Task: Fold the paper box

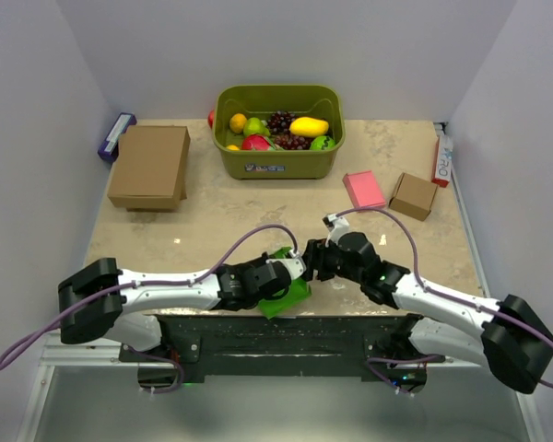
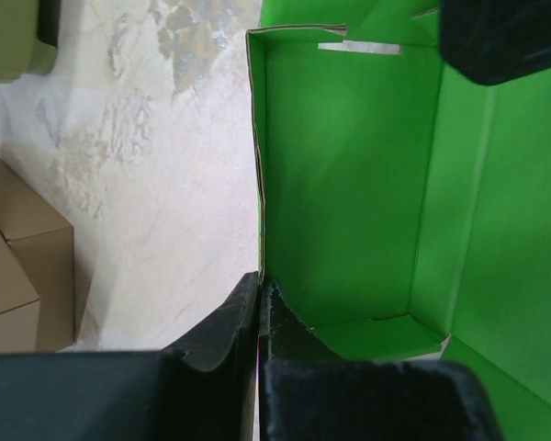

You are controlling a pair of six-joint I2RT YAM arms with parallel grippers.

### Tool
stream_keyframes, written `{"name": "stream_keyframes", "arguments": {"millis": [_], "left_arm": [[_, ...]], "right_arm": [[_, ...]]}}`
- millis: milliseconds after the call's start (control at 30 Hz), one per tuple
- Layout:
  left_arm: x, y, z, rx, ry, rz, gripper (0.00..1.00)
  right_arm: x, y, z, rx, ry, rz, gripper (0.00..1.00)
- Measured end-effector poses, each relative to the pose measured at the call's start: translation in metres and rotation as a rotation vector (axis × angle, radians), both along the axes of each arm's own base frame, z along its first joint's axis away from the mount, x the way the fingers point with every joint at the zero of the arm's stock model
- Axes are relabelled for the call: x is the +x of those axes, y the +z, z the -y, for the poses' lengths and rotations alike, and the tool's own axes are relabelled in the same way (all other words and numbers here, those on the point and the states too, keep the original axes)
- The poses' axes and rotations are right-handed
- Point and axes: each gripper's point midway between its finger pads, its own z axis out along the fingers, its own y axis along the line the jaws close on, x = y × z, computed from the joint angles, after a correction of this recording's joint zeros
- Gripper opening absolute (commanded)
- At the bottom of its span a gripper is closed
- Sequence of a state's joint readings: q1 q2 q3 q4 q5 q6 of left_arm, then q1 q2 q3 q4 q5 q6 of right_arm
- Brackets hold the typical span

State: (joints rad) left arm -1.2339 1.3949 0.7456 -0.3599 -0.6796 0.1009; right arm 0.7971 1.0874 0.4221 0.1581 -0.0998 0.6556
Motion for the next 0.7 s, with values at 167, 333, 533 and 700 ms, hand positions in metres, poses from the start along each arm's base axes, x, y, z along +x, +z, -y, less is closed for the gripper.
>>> {"name": "stream_keyframes", "arguments": {"millis": [167,333,533,700], "left_arm": [[0.004,0.007,0.0,-0.001,0.009,0.026,0.0],[0.007,0.022,0.0,-0.033,0.007,0.062,0.0],[0.011,0.04,0.001,-0.078,0.013,0.109,0.0],[0.011,0.037,-0.001,-0.067,0.008,0.108,0.0]], "right_arm": [[0.003,0.014,0.006,0.002,-0.029,0.067,0.66],[0.009,0.006,0.008,-0.032,-0.042,0.077,0.66],[0.02,-0.007,0.003,-0.076,-0.028,0.136,0.63],[0.029,-0.008,-0.005,-0.081,-0.019,0.205,0.54]]}}
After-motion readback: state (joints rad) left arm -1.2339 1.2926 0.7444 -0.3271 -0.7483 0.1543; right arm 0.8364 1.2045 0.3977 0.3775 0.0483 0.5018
